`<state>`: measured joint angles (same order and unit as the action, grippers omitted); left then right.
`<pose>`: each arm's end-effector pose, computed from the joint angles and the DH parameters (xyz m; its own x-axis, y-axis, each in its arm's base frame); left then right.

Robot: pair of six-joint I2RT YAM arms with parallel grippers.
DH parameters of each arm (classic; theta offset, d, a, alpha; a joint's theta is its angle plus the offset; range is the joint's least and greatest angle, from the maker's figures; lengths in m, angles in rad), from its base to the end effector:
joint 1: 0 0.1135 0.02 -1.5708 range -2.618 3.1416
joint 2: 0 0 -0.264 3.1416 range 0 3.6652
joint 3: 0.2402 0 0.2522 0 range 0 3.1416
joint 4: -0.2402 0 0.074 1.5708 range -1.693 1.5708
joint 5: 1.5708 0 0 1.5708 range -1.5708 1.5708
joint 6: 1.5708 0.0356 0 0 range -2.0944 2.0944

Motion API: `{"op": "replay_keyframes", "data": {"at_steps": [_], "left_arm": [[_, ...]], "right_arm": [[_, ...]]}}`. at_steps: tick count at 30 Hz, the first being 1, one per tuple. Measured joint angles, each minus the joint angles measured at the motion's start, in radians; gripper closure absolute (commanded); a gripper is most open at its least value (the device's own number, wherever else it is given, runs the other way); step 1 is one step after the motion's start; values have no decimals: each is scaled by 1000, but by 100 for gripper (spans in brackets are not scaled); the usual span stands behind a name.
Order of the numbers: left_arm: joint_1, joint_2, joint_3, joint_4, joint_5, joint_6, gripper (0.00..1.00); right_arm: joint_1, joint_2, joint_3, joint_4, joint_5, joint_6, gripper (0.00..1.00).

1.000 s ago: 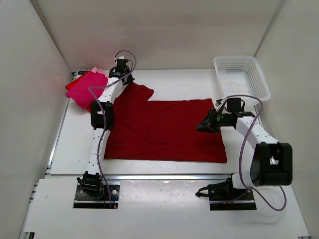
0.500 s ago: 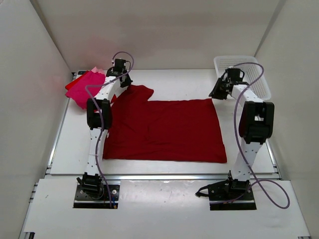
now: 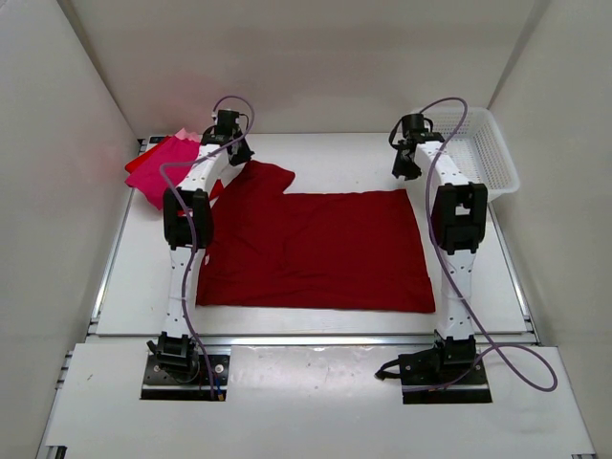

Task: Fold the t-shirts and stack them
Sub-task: Pick up the 1/3-folded T-shirt from the center of the board.

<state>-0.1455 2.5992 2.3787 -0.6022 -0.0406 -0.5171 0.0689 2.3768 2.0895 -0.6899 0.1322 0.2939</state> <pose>0.5670 -0.0816 0.1744 -0.6885 -0.3983 -0.6060 -0.2563 0.9154 -0.3104 0.5226 0.0314 0.1938 -0.7900 0.2333 -0.5670 0.2447 0.9679 0.0574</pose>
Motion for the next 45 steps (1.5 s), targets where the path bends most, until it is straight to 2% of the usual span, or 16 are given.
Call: {"op": "replay_keyframes", "data": {"at_steps": [3,8,14,31,34,36,38,45], "left_arm": [[0,-1,-8,0,5,-7,100],[0,-2,-15,-2,17,-14,100],[-1,-5,-15,0,25,-24,100],[-3,-6,-15,1,34,-33,100],[-2,-6,-16,1,34,-33,100],[-2,-8,-16,1,34,-33,100],[-1,-10,-16,1,37,-33,100],[-2,-24,-17,1,41,-35,100]], "right_arm": [[2,32,56,-89,44,19,72],[11,17,11,-129,89,40,68],[-5,35,69,-224,97,56,69],[-14,126,174,-248,12,82,72],[-17,142,194,-246,-3,85,77],[-19,143,196,-249,-4,92,85],[-20,143,198,-253,-3,98,98],[-17,144,219,-286,-2,109,100]]}}
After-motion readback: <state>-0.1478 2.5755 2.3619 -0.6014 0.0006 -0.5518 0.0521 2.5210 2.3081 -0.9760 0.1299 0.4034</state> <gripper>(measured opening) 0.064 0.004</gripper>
